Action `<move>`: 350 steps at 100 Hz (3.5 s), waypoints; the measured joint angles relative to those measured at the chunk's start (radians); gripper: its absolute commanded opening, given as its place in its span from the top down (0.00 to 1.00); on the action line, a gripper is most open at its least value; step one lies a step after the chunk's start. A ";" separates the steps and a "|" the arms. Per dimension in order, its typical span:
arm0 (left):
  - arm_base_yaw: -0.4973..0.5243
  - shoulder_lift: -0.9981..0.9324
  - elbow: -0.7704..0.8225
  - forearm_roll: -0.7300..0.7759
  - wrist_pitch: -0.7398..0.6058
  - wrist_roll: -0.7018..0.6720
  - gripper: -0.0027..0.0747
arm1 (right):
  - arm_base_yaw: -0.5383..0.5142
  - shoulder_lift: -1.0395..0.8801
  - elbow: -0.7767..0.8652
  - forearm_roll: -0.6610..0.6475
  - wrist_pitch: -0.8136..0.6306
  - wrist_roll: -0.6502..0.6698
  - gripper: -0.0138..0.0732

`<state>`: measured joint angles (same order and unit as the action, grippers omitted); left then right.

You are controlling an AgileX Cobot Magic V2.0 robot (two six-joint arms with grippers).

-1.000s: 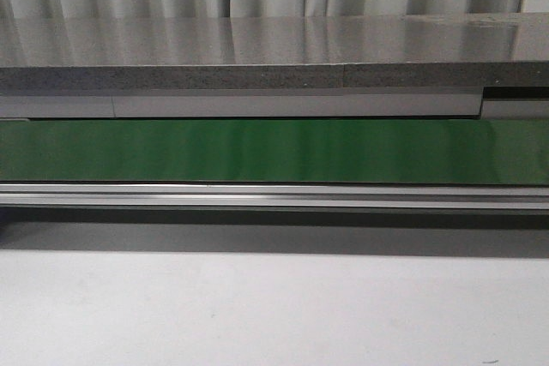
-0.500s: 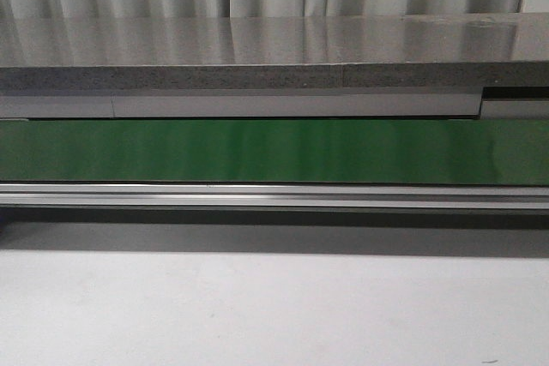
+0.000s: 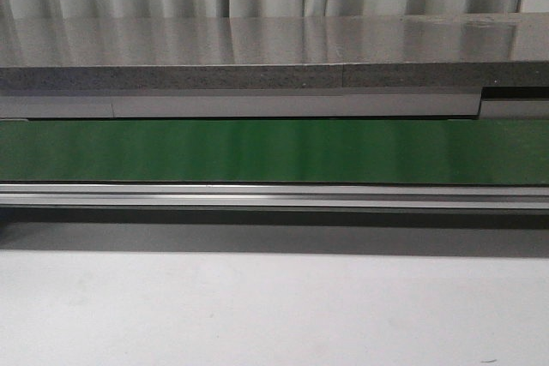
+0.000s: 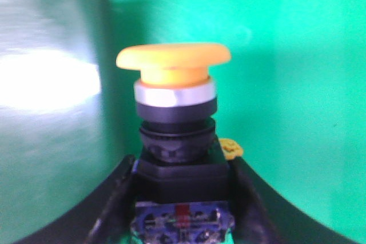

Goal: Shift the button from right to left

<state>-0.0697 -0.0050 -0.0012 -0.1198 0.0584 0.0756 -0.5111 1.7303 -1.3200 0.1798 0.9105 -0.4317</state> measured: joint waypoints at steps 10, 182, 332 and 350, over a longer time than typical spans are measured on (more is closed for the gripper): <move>0.000 0.000 0.000 0.000 0.000 0.000 0.99 | 0.041 -0.036 0.000 0.028 0.034 0.000 0.72; 0.000 0.000 0.000 0.000 0.000 0.000 0.99 | 0.223 -0.487 0.172 0.225 0.061 0.001 0.92; 0.000 0.000 -0.034 0.012 0.084 0.000 0.99 | 0.471 -1.685 1.009 0.254 -0.495 -0.004 0.92; 0.000 0.091 -0.193 0.029 0.217 0.000 0.99 | 0.471 -1.685 1.009 0.254 -0.494 -0.004 0.92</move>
<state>-0.0697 0.0858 -0.1943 -0.0908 0.2756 0.0756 -0.0404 0.0451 -0.3113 0.4341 0.4163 -0.4354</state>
